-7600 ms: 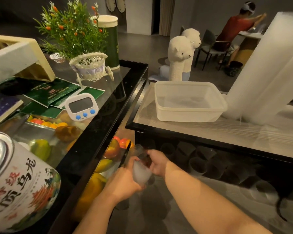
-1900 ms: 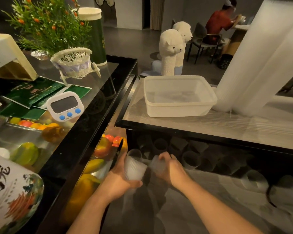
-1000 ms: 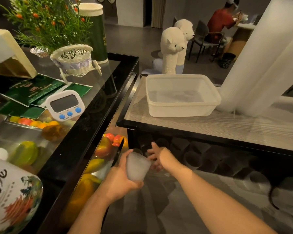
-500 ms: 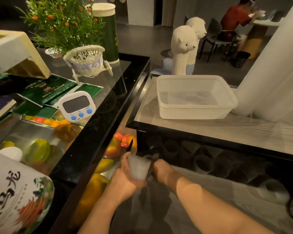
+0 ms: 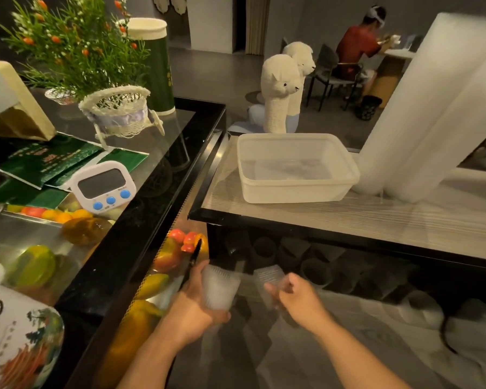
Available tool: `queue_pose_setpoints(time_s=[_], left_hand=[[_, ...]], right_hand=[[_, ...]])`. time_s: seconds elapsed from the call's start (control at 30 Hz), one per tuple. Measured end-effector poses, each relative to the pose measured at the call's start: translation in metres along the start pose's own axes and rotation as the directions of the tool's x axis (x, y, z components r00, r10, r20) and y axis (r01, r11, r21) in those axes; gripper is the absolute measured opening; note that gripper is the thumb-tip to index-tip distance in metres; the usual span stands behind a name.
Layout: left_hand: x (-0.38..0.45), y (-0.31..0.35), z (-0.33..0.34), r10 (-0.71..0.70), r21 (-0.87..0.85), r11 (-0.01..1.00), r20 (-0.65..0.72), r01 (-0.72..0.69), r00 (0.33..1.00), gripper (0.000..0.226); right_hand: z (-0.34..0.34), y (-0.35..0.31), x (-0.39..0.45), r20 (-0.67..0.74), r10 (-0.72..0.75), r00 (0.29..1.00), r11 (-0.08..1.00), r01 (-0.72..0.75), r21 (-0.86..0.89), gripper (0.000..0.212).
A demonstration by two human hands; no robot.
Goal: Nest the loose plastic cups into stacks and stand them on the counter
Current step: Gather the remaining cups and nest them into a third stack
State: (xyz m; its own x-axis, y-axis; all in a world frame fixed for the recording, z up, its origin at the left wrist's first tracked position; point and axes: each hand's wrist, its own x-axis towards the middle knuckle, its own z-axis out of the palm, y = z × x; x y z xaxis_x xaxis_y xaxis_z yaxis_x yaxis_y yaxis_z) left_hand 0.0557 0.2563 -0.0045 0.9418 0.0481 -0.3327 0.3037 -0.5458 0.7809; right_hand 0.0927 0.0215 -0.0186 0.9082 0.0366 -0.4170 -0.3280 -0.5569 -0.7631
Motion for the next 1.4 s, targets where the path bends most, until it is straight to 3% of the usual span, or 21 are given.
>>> queue_pose_setpoints(time_s=[0.07,0.13,0.27,0.4,0.53,0.6,0.73,0.87,1.03,1.13,1.2,1.27,1.33,1.37,1.4], left_hand=[[-0.001,0.000,0.000,0.012,0.008,1.000,0.008,-0.012,1.000,0.127],[-0.002,0.001,-0.001,0.039,0.016,0.999,0.011,-0.039,0.999,0.125],[-0.006,0.002,-0.004,0.103,0.040,0.994,0.031,-0.105,0.994,0.119],[-0.011,0.004,-0.005,0.138,0.012,0.990,0.087,-0.139,0.987,0.119],[-0.014,0.009,-0.004,0.218,-0.014,0.976,0.087,-0.218,0.972,0.115],[-0.014,0.010,-0.003,0.242,-0.030,0.970,0.081,-0.240,0.967,0.114],[-0.016,0.011,-0.003,0.253,-0.028,0.967,0.071,-0.252,0.965,0.117],[-0.017,0.012,-0.003,0.286,0.022,0.957,0.093,-0.289,0.954,0.117],[-0.019,0.016,-0.004,0.335,0.028,0.941,0.065,-0.337,0.940,0.115],[-0.020,0.015,-0.005,0.333,0.014,0.943,0.023,-0.333,0.943,0.120],[-0.021,0.016,-0.005,0.309,0.026,0.951,-0.001,-0.309,0.951,0.120],[-0.021,0.016,-0.007,0.287,0.030,0.958,-0.079,-0.285,0.955,0.119],[-0.018,0.016,-0.009,0.256,0.036,0.967,-0.207,-0.254,0.944,0.119],[-0.015,0.015,-0.010,0.246,0.054,0.969,-0.260,-0.241,0.934,0.121],[-0.012,0.014,-0.011,0.245,0.078,0.970,-0.296,-0.232,0.923,0.123]], right_hand=[[-0.009,-0.012,-0.008,-0.007,-0.044,0.999,0.972,0.044,0.230,0.042],[-0.016,-0.025,-0.013,0.082,-0.066,0.994,0.890,0.022,0.456,0.056],[-0.027,-0.050,-0.021,0.235,-0.164,0.958,0.803,-0.009,0.596,0.076],[-0.032,-0.070,-0.021,0.178,-0.159,0.971,0.828,0.033,0.560,0.035],[-0.030,-0.082,-0.018,0.228,-0.018,0.973,0.912,-0.078,0.403,0.035],[-0.028,-0.083,-0.014,0.303,0.010,0.953,0.959,-0.095,0.268,0.032],[-0.026,-0.086,-0.008,0.455,0.062,0.888,0.968,-0.165,0.190,0.023],[-0.027,-0.088,0.003,0.539,0.083,0.838,0.973,-0.185,0.137,0.036],[-0.027,-0.100,0.006,0.656,0.082,0.750,0.994,-0.105,-0.004,0.060],[-0.014,-0.107,0.006,0.642,0.076,0.763,0.993,0.001,-0.118,0.060],[-0.005,-0.108,0.008,0.643,0.056,0.764,0.990,0.042,-0.137,0.047],[0.008,-0.105,0.015,0.618,0.032,0.786,0.998,-0.063,0.028,0.037],[0.023,-0.099,0.026,0.476,0.066,0.877,0.897,-0.261,0.356,0.041],[0.034,-0.095,0.032,0.371,0.100,0.923,0.857,-0.269,0.439,0.037],[0.043,-0.094,0.033,0.261,0.104,0.960,0.899,-0.203,0.387,0.033]])
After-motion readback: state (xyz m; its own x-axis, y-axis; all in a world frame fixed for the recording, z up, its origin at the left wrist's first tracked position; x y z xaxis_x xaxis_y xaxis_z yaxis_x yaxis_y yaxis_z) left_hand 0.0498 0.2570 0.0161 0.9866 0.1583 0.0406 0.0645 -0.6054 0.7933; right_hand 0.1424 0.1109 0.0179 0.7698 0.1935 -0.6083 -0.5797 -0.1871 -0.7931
